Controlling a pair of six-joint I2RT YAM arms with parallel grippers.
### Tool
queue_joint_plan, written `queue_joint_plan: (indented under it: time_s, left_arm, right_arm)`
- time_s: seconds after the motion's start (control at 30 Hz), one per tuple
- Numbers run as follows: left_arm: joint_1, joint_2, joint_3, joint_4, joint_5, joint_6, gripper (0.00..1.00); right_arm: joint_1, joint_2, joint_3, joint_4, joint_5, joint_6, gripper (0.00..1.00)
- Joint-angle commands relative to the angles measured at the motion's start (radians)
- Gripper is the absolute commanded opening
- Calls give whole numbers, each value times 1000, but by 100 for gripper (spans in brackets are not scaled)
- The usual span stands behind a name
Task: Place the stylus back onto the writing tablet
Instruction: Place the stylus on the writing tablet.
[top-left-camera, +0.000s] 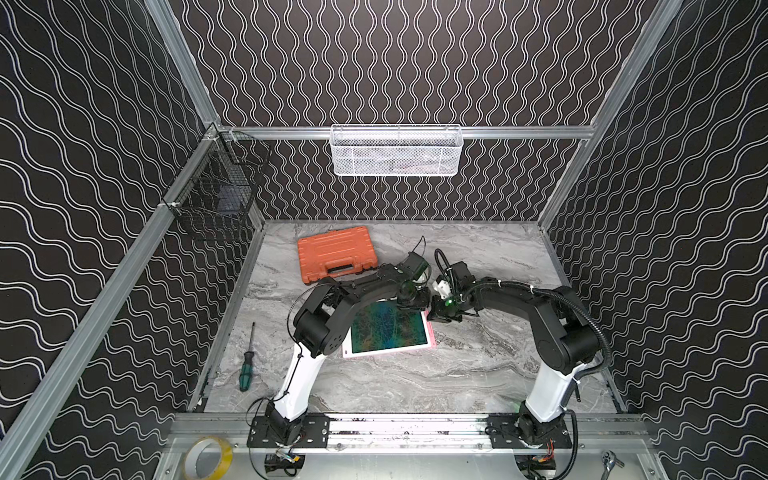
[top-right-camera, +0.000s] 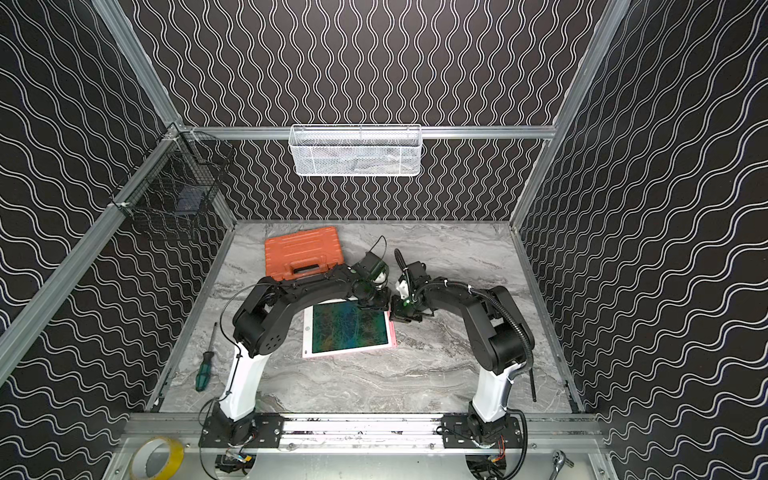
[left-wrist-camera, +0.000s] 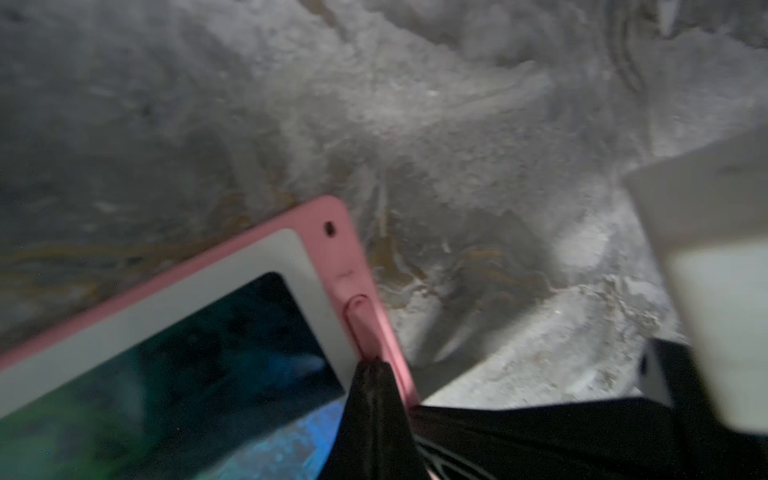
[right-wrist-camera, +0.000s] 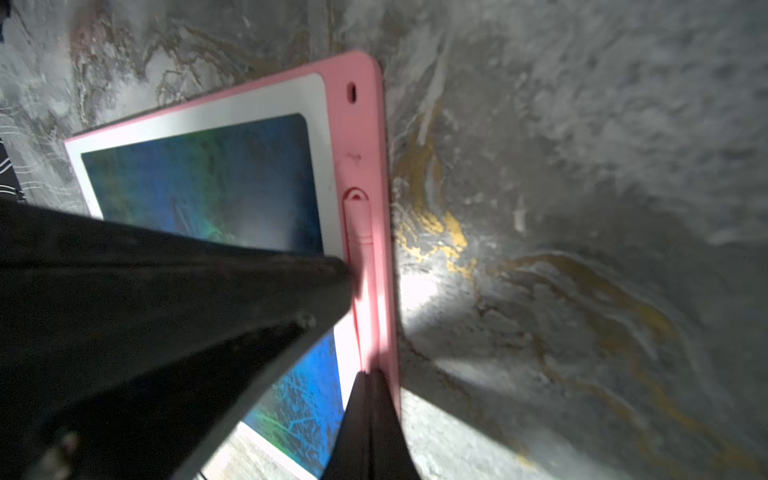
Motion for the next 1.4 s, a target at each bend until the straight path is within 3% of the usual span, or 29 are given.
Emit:
queue_joint_plan:
  time_s: [0.0, 0.43, 0.9, 1.37]
  left_arm:
    - [1, 15, -14, 11, -14, 2, 0]
    - [1, 17, -20, -13, -40, 15, 0]
    - [16, -80, 27, -14, 2, 3, 0]
    - [17, -33, 52, -23, 12, 4, 0]
  right_arm:
    - [2, -10, 3, -118, 171, -25, 0]
    - [-1, -86, 55, -88, -2, -7, 4]
    - [0, -46, 23, -61, -23, -5, 5]
    - [-1, -20, -8, -29, -48, -3, 5]
